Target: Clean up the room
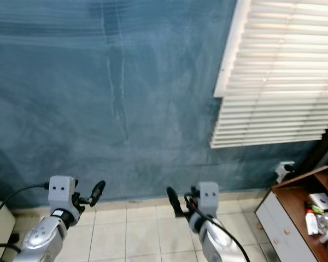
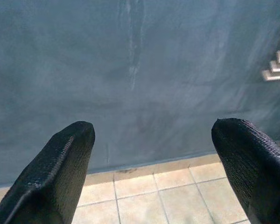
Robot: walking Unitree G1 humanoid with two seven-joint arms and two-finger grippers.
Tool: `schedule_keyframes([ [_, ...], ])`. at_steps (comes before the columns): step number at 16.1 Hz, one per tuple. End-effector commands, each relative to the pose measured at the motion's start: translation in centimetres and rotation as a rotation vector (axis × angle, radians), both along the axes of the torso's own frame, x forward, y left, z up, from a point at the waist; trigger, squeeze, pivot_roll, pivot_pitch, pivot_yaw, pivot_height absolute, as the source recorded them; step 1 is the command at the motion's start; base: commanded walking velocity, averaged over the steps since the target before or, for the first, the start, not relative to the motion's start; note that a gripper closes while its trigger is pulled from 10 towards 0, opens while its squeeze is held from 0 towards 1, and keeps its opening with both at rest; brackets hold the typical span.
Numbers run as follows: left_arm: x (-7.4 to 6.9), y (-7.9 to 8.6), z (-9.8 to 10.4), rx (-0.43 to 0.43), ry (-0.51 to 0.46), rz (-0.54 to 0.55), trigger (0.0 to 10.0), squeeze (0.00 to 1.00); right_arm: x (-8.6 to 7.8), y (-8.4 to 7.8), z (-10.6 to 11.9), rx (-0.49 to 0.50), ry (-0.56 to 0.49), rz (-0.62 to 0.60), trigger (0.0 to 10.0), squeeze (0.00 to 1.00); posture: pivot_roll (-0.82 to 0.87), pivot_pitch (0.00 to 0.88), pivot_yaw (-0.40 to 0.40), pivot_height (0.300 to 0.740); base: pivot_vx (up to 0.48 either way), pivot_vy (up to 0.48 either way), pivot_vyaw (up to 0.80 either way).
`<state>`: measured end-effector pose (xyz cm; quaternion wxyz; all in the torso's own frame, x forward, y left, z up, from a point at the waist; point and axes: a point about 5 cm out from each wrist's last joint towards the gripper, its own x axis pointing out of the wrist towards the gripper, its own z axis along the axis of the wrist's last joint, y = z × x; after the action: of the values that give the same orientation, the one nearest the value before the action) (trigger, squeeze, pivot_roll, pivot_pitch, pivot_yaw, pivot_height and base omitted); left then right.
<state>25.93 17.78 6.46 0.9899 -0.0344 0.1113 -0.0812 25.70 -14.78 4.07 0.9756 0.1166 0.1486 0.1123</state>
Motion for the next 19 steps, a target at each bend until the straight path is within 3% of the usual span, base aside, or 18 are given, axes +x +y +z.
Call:
schedule_keyframes([
  [1,-0.1,-0.5,-0.3,-0.009,0.01,-0.028,10.0,0.0,-0.1,-0.9,0.0,-0.019,-0.004,-0.036,10.0,0.0,0.01,0.0,-0.051,0.74,0.0,-0.465,0.77],
  [4,-0.1,-0.5,-0.4,0.018,0.023,-0.028,10.0,0.0,-0.2,-1.2,-0.1,-0.025,-0.006,-0.039,10.0,0.0,0.01,0.0,-0.055,0.74,0.0,-0.259,0.75],
  [6,-0.7,0.0,-0.8,0.106,0.036,-0.039,10.0,0.0,-0.4,-2.1,-0.5,-0.041,-0.009,-0.078,10.0,0.0,0.01,0.0,-0.056,0.74,0.0,0.0,0.68],
  [8,-1.0,0.4,-0.8,0.139,0.038,-0.042,10.0,0.0,-0.6,-2.1,-0.7,-0.04,-0.004,-0.076,10.0,0.0,0.01,0.0,-0.053,0.74,0.0,0.0,0.63],
  [12,0.1,-0.3,-0.9,0.157,0.041,-0.001,10.0,0.0,0.3,-2.4,-0.5,-0.036,-0.014,-0.101,10.0,0.0,0.0,0.0,-0.045,0.74,0.0,-0.36,0.6],
  [14,0.2,-0.6,-0.9,0.13,0.04,0.016,10.0,0.0,0.6,-2.6,-0.6,-0.04,-0.01,-0.107,10.0,0.0,0.0,0.0,-0.043,0.74,0.0,0.0,0.57],
  [16,0.9,-0.2,-0.4,0.172,0.009,0.05,10.0,0.0,0.8,-2.6,-0.8,-0.048,-0.01,-0.109,10.0,0.0,0.0,0.0,-0.042,0.74,0.0,0.0,0.56],
  [19,1.1,-0.4,0.0,0.163,-0.01,0.036,10.0,0.0,0.8,-2.5,-0.9,-0.056,-0.013,-0.102,10.0,0.0,0.01,0.0,-0.04,0.74,0.0,0.137,0.55],
])
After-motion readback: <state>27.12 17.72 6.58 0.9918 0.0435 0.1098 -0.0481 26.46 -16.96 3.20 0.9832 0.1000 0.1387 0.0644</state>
